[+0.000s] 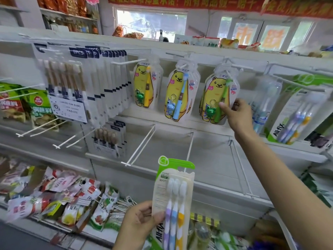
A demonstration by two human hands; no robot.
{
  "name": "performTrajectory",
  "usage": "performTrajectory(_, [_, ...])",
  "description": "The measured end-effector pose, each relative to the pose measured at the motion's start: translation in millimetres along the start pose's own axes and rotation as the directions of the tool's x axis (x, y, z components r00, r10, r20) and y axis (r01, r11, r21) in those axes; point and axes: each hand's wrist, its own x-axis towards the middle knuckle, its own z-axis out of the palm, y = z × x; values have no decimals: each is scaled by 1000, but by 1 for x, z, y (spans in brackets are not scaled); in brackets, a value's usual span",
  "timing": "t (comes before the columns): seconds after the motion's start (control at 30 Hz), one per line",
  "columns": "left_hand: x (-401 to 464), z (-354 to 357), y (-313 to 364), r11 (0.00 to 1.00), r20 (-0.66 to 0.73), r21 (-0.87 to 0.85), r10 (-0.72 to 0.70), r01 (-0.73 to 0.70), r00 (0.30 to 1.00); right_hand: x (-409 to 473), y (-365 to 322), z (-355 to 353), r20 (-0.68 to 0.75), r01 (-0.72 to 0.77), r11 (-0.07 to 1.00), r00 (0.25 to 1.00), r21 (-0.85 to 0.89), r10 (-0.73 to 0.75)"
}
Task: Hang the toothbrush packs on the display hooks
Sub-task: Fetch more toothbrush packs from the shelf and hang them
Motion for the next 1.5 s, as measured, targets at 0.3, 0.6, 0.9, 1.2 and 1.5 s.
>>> performTrajectory(0.3, [10,31,2,998,69,-52,-43,47,997,-61,18,-40,7,-173,983,985,-62,174])
performTrajectory(0.6, [22,100,7,994,218,-56,-74,89,973,-160,-7,-105,371,-285,956,897,68,241])
performTrajectory(0.9, [35,182,14,996,229,-70,-38,55,973,-176,1,-179,289,-294,934,929,202,230])
performTrajectory(1.2, [57,252,13,996,291,-45,91,-81,952,-141,5,-236,210,-10,990,978,142,-20])
performTrajectory(1.5, [78,289,16,970,279,43,219,-240,935,-113,-6,-282,162,193,950,958,244,-236])
